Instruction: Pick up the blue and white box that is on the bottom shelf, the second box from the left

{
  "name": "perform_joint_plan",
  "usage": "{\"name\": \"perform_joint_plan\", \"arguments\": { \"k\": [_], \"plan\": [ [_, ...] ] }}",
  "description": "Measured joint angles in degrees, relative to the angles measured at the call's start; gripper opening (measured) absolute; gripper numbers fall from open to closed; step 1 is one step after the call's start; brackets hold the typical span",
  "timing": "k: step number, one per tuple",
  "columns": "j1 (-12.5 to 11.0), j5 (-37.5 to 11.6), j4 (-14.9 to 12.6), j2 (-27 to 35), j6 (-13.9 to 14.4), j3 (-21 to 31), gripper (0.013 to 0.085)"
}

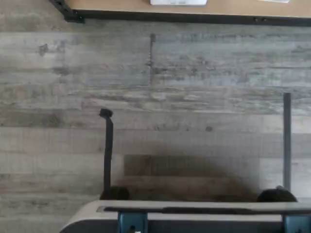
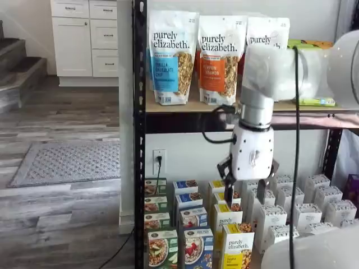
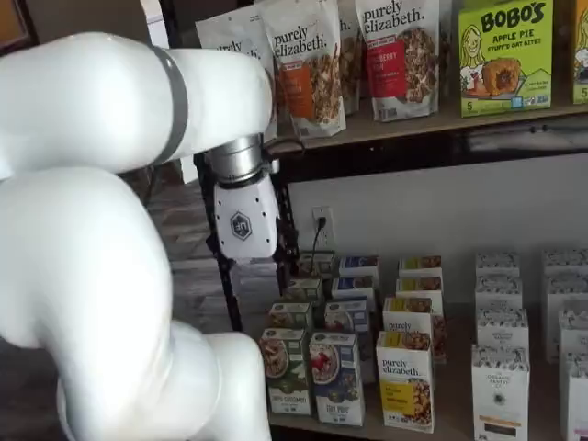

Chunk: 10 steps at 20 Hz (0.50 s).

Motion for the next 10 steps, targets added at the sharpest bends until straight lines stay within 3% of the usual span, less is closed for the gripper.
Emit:
{"name": "perform_joint_plan", "arguments": {
  "k": [10],
  "plan": [
    [-0.16,-15.26,1.82,4.79,-1.52,8.45,0.0850]
  ]
}}
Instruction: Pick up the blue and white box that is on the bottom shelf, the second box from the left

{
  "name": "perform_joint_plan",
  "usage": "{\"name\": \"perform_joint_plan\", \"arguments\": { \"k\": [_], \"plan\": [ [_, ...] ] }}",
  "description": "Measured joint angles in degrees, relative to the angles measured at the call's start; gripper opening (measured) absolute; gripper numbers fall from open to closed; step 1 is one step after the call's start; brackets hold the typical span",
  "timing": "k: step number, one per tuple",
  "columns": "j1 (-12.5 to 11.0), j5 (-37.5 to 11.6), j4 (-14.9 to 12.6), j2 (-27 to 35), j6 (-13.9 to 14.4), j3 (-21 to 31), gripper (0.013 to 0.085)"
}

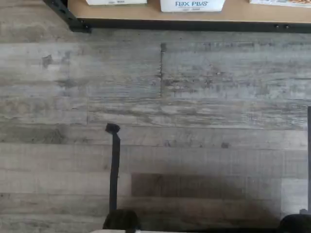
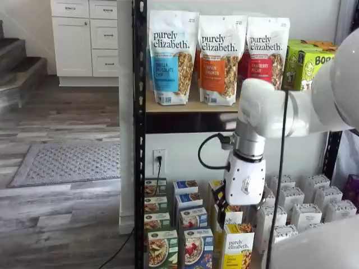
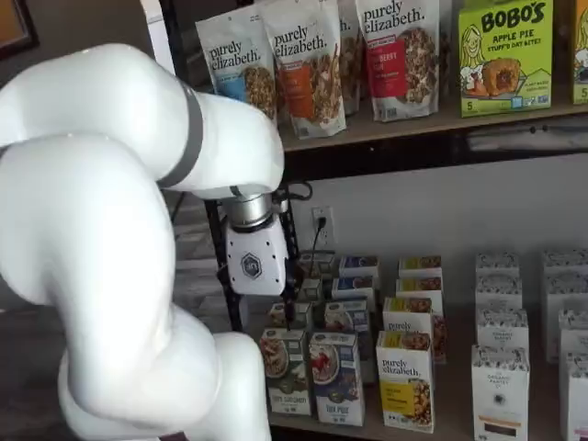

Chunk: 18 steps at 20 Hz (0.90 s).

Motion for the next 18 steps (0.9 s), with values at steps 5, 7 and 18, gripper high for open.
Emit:
{"name": "perform_joint_plan", "arguments": {
  "k": [5,7,18],
  "plan": [
    [2.01,-7.73,0.77,5.74,1.03,1.86,0.0850],
    [3.25,-11.95,1.03,8.66,1.79,2.54,0.0850],
    [6.36,-29.81,3.70,25.55,1.50,1.60,0.0850]
  ]
}}
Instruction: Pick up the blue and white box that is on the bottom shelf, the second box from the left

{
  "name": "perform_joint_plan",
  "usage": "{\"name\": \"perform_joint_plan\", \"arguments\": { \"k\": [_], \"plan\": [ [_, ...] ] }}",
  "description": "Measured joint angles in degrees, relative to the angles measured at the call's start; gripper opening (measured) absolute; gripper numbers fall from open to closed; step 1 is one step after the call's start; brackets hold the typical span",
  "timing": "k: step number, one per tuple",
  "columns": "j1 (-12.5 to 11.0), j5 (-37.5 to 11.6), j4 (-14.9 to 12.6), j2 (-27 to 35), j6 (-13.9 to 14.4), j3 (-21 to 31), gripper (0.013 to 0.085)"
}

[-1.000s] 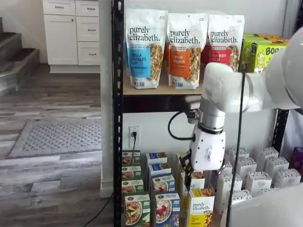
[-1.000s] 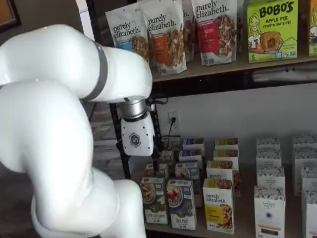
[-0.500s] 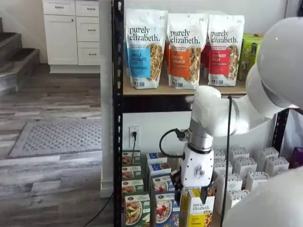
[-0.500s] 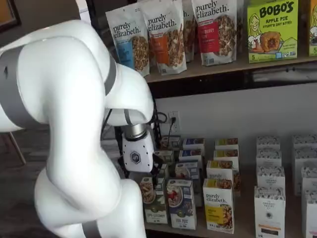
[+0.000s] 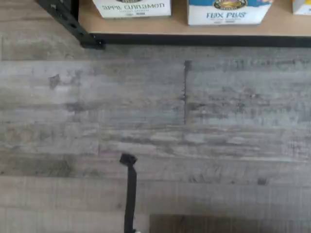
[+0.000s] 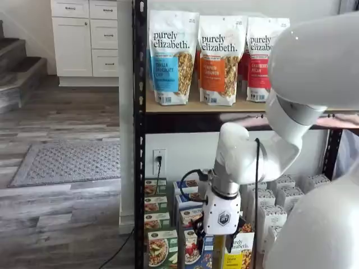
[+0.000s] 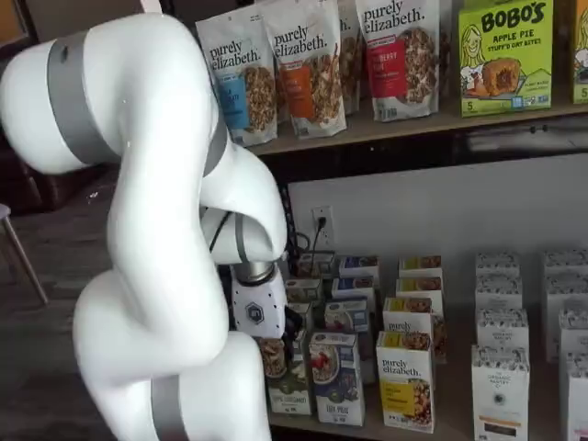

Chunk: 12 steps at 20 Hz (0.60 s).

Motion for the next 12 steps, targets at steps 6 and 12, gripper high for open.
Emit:
{"name": "perform_joint_plan", "arguments": {
  "k": [6,12],
  "plan": [
    [-2.26,-6.53,-1.87,9.91,-1.07,-3.06,0.0850],
    [-4.05,-11.57,-2.22,18.22,-2.85,-6.32,0.0850]
  ]
}}
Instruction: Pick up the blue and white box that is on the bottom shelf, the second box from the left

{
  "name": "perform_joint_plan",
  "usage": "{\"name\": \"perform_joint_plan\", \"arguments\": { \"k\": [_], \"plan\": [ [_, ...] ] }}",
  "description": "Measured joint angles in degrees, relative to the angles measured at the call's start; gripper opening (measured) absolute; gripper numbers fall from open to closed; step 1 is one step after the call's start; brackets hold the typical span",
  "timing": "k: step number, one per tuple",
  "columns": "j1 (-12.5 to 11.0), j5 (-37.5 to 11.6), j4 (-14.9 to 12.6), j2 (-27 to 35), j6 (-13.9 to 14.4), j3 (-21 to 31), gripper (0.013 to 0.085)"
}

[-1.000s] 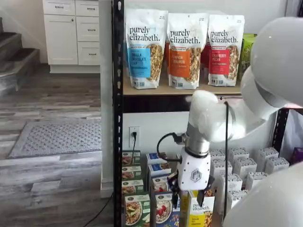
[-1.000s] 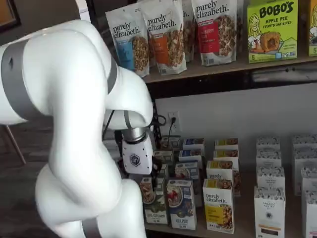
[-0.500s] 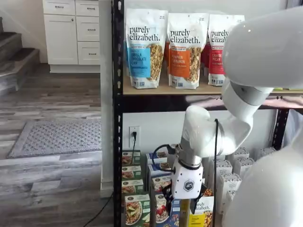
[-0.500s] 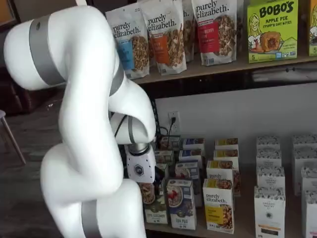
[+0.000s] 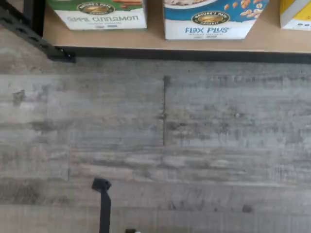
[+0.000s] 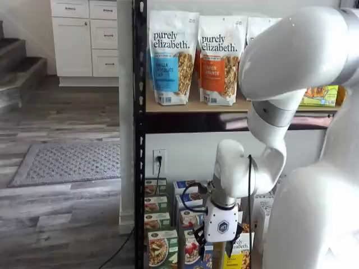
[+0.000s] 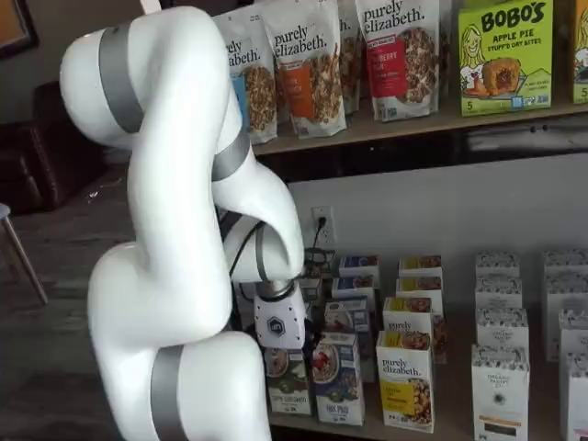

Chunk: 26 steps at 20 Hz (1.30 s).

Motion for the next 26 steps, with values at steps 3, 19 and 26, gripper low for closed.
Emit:
{"name": "perform_joint_plan", "arguments": {
  "k": [3,19,26],
  "plan": [
    [-0.52,-2.58,1.50,3.31,-2.11,-1.51,0.0850],
    [-2.55,-6.47,0.51,18.55,-3.37,-14.24,0.0850],
    [-3.73,-6.36,-2.48,23.95,-1.66,-20.19,0.0850]
  ]
}}
